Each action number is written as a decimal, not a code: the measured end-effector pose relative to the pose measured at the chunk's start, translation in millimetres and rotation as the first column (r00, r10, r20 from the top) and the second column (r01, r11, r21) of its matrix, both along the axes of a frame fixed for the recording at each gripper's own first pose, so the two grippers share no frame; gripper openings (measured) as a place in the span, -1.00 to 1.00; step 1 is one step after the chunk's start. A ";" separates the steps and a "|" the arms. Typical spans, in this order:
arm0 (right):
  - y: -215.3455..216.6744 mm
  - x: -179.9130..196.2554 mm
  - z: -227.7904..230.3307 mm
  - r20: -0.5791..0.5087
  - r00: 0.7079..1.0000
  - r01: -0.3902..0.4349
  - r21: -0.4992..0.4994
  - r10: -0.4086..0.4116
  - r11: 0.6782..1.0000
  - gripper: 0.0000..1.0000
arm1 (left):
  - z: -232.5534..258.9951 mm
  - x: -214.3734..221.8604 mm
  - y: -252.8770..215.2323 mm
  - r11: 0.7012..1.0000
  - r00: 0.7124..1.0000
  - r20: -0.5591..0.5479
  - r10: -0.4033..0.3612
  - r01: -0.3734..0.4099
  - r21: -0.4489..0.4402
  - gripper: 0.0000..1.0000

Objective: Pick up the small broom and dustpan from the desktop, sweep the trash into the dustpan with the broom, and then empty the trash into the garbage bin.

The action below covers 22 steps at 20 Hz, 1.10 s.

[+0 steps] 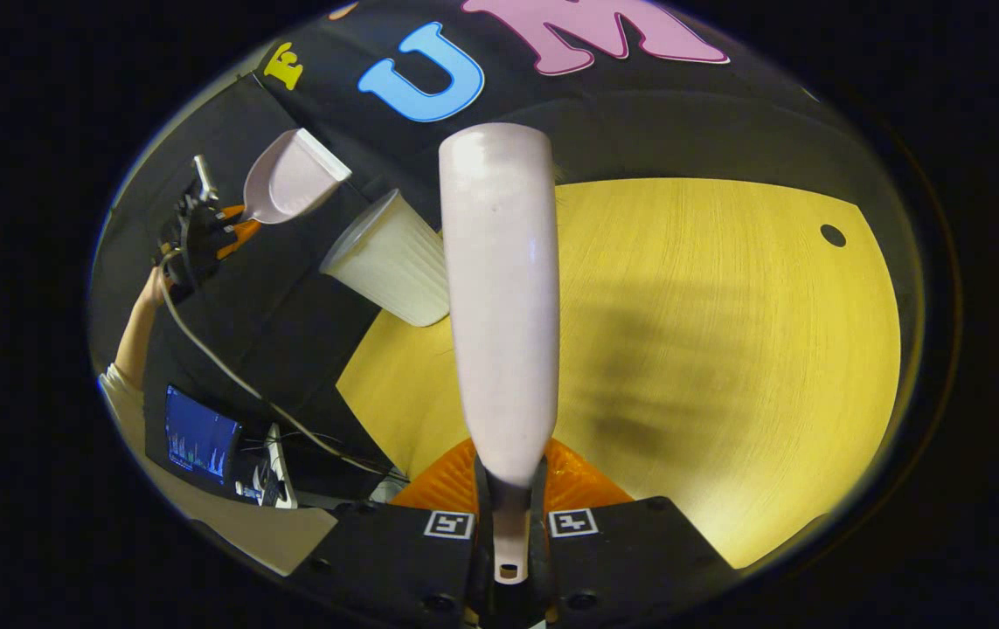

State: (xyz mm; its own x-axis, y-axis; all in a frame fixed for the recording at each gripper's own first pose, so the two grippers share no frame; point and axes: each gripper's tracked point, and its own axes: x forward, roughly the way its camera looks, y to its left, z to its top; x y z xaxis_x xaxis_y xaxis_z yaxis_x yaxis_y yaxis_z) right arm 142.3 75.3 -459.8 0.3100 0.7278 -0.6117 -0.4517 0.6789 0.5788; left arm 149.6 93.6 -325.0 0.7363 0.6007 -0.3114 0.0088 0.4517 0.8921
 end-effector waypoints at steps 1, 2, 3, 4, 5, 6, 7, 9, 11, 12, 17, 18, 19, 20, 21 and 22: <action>1.5 -0.1 -0.1 -0.005 1.000 0.008 -0.006 -0.008 1.000 -0.67 | -4.5 1.9 -7.5 0.998 1.000 0.009 -0.008 0.008 -0.054 -0.59; 2.6 3.2 -1.4 -0.007 1.000 0.025 -0.017 -0.026 1.000 -0.66 | -6.9 3.2 -18.6 0.994 1.000 0.015 -0.011 0.012 -0.107 -0.59; 3.8 5.6 -0.8 -0.006 0.999 0.044 -0.027 -0.044 0.999 -0.67 | -16.4 1.2 -36.6 0.985 1.000 0.013 -0.018 0.020 -0.170 -0.59; 4.5 8.7 -1.2 -0.007 0.998 0.067 -0.040 -0.067 0.997 -0.67 | -28.7 1.8 -49.9 0.971 1.000 0.009 -0.017 0.018 -0.237 -0.59; 5.3 10.5 -1.6 -0.005 0.996 0.086 -0.053 -0.087 0.995 -0.67 | -43.0 -1.6 -63.7 0.952 1.000 -0.001 -0.012 0.011 -0.307 -0.59; 7.7 11.9 -1.0 -0.003 0.994 0.106 -0.064 -0.106 0.992 -0.67 | -58.2 -0.9 -76.3 0.926 1.000 -0.017 -0.006 -0.001 -0.377 -0.59; 7.4 9.3 -2.8 -0.005 0.992 0.122 -0.086 -0.123 0.989 -0.67 | -73.3 -3.2 -88.0 0.897 0.999 -0.032 0.003 -0.017 -0.441 -0.59; 8.5 9.0 -6.6 -0.002 0.990 0.138 -0.141 -0.140 0.980 -0.67 | -99.4 -4.0 -112.6 0.839 0.998 -0.067 0.021 -0.054 -0.541 -0.58; 11.2 6.4 -12.3 -0.016 0.989 0.141 -0.187 -0.147 0.972 -0.67 | -118.6 0.1 -139.2 0.788 0.996 -0.090 0.013 -0.065 -0.612 -0.58; 11.5 4.8 -15.5 -0.027 0.990 0.133 -0.210 -0.142 0.969 -0.67 | -130.4 0.5 -149.4 0.770 0.994 -0.106 0.006 -0.073 -0.633 -0.59; 9.0 -5.0 -22.6 -0.143 0.967 0.159 -0.314 -0.212 0.936 -0.66 | -228.4 -6.4 -209.0 0.652 0.968 -0.250 -0.013 -0.181 -0.736 -0.59; 8.6 -7.1 -27.6 -0.173 0.957 0.164 -0.339 -0.233 0.926 -0.67 | -256.5 -7.0 -222.8 0.629 0.958 -0.288 -0.013 -0.216 -0.747 -0.59; 7.9 -9.2 -36.3 -0.190 0.949 0.170 -0.368 -0.253 0.914 -0.66 | -274.3 -11.0 -237.3 0.608 0.947 -0.321 -0.003 -0.253 -0.753 -0.58; 5.2 -11.3 -44.8 -0.201 0.942 0.171 -0.400 -0.268 0.900 -0.66 | -295.1 -13.2 -250.1 0.587 0.935 -0.356 0.000 -0.288 -0.756 -0.58; 6.3 -13.5 -61.5 -0.215 0.936 0.164 -0.432 -0.278 0.887 -0.66 | -314.0 -14.6 -260.1 0.568 0.919 -0.394 0.008 -0.328 -0.755 -0.58; 7.8 -17.1 -74.3 -0.231 0.931 0.154 -0.455 -0.283 0.877 -0.66 | -327.9 -13.5 -272.3 0.549 0.905 -0.425 0.005 -0.358 -0.755 -0.58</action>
